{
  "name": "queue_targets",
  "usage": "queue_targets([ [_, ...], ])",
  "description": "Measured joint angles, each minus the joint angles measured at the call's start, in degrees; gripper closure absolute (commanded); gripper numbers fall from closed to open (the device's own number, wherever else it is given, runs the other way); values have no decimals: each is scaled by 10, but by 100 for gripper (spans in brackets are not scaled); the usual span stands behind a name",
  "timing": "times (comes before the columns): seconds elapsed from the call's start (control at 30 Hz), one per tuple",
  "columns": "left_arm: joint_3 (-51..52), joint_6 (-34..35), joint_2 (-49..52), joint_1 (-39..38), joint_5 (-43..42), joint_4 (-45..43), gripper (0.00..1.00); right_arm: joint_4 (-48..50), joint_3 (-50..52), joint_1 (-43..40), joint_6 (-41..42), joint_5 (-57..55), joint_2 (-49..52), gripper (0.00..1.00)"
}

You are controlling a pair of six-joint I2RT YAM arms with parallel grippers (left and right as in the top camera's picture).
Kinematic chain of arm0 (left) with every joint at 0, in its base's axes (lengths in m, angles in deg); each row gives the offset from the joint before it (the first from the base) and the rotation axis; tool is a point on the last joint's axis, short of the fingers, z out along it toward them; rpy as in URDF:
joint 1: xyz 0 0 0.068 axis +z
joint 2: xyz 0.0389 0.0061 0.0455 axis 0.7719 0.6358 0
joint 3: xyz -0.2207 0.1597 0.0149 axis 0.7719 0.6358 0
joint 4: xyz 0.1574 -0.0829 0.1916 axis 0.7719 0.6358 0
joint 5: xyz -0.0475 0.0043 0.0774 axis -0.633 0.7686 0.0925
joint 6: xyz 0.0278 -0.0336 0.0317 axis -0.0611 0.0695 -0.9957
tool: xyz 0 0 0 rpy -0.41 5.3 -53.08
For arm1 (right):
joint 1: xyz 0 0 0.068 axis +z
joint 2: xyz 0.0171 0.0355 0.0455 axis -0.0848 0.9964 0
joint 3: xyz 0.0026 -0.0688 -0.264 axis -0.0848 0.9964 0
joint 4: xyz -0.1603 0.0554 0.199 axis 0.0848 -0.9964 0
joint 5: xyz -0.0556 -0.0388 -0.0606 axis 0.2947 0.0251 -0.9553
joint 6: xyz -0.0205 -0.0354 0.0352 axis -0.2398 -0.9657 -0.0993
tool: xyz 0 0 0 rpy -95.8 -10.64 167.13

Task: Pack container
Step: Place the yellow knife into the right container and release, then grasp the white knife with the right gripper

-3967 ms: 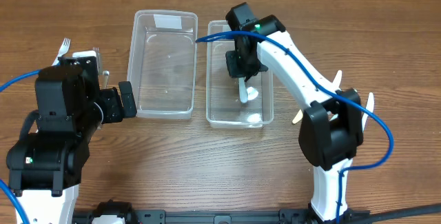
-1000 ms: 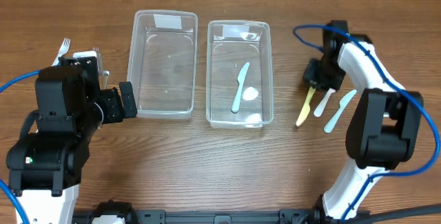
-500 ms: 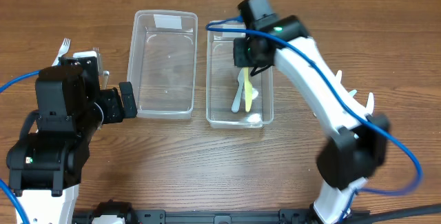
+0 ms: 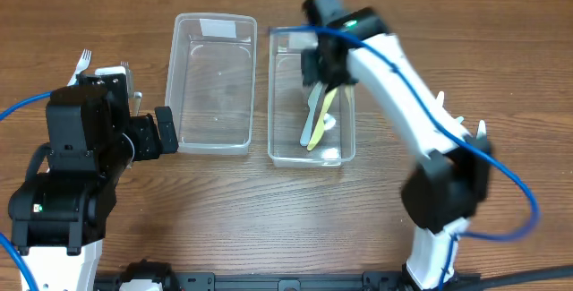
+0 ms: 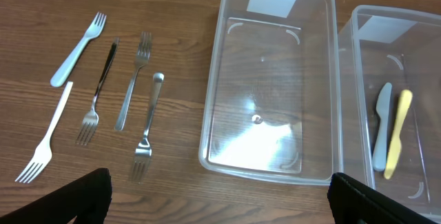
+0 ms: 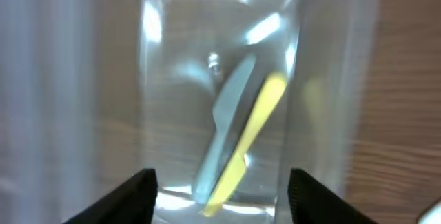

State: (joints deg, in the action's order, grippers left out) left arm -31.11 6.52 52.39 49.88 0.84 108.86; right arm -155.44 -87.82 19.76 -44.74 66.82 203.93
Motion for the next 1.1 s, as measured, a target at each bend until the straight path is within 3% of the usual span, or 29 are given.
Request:
queue_targets([
  [0.03,0,0,0,0,0,0,0,-2,-17,-21,11,-3,-45,24],
  [0.1,0,0,0,0,0,0,0,-12,-31,-60,38,-4,-97,9],
  [0.13,0,0,0,0,0,0,0,-31,-43,-124,53,-9,-150,2],
  [0.27,0,0,0,0,0,0,0,-89,-26,-292,89,3,-170,0],
  [0.37,0,0,0,0,0,0,0,-74,58,-330,97,17,-144,0],
  [0.7,-1,0,0,0,0,2,0,143,403,-337,97,36,-111,0],
  [1.1,-1,0,0,0,0,2,0,239,483,-337,70,48,-111,0],
])
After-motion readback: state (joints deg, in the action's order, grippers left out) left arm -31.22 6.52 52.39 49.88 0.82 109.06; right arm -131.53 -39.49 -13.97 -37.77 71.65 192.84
